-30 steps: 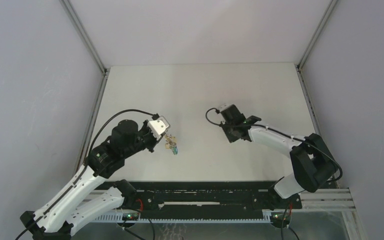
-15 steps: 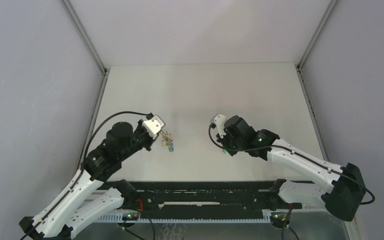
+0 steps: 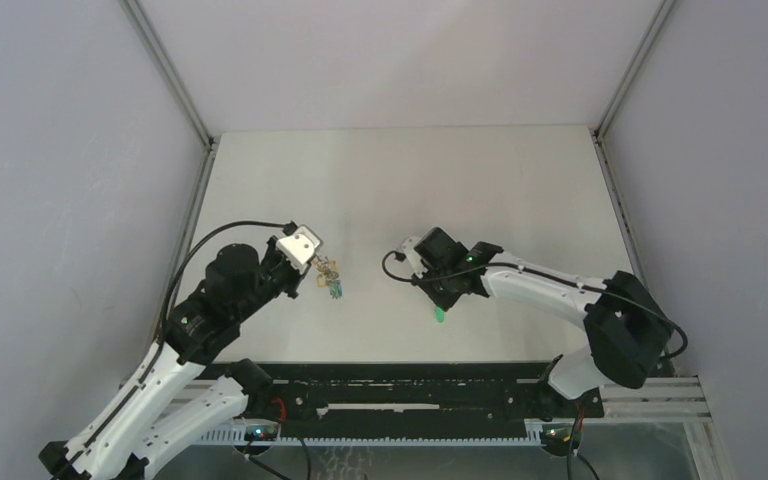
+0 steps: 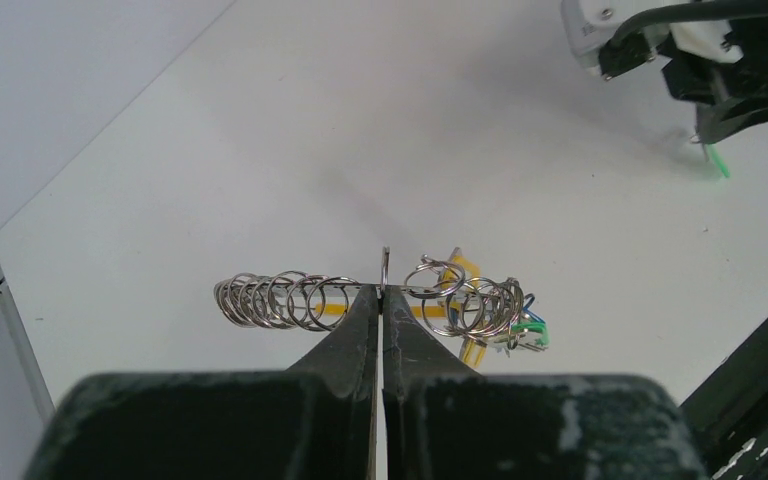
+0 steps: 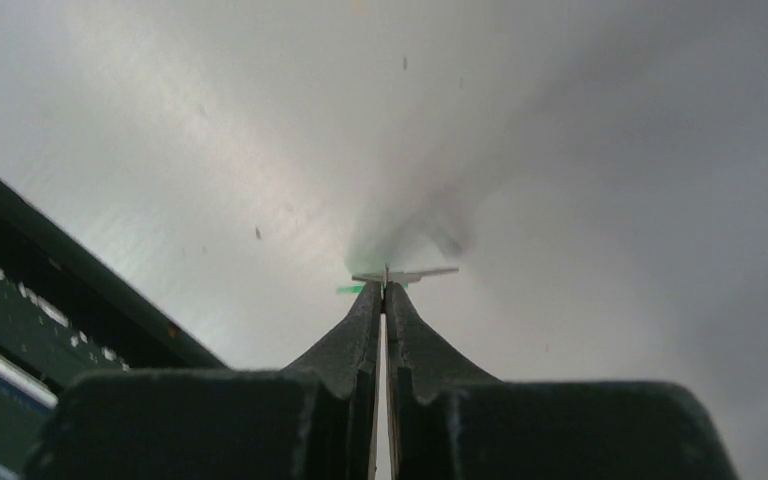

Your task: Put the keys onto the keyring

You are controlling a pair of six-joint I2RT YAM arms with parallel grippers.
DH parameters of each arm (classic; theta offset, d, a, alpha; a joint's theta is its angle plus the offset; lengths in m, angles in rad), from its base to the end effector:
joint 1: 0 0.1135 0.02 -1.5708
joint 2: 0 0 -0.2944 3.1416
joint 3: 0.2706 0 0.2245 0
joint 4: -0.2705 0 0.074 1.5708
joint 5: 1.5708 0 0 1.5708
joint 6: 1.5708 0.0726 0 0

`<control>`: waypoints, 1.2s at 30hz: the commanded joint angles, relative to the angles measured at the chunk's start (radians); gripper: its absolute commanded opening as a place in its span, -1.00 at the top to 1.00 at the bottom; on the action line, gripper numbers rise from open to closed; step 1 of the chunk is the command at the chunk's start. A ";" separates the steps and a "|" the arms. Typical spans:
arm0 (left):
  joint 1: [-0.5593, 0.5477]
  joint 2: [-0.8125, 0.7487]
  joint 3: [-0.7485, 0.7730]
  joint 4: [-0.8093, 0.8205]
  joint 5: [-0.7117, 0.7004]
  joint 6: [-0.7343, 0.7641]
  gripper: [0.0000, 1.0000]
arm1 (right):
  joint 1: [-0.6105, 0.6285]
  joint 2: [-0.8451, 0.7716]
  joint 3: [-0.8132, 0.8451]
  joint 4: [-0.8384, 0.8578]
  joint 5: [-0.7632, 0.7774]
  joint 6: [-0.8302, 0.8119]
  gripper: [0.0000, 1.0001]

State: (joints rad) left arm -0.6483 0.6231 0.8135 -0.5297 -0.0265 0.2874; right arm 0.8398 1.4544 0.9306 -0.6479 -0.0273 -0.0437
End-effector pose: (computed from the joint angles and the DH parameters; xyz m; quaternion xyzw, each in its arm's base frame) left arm 0.0970 -0.0711 0.3364 0.3613 0.7320 -0.0930 0.5701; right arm 0.1722 0.1950 0.2146 -0.4214 0.8848 0.0892 0.1776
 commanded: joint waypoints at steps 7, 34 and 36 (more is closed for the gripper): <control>0.047 -0.028 -0.021 0.099 -0.001 -0.033 0.99 | -0.008 0.248 0.178 0.210 -0.057 -0.088 1.00; 0.065 -0.024 -0.024 0.109 0.013 -0.041 0.99 | -0.027 0.181 0.093 0.436 -0.142 -0.041 0.60; 0.065 -0.023 -0.025 0.111 0.013 -0.041 0.99 | -0.026 0.174 0.064 0.460 -0.120 -0.027 0.60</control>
State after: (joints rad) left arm -0.5922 0.6086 0.8135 -0.4950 -0.0227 0.2699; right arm 0.8185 1.6657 1.0401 -0.2798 -0.1730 -0.1062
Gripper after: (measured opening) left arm 0.009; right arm 0.200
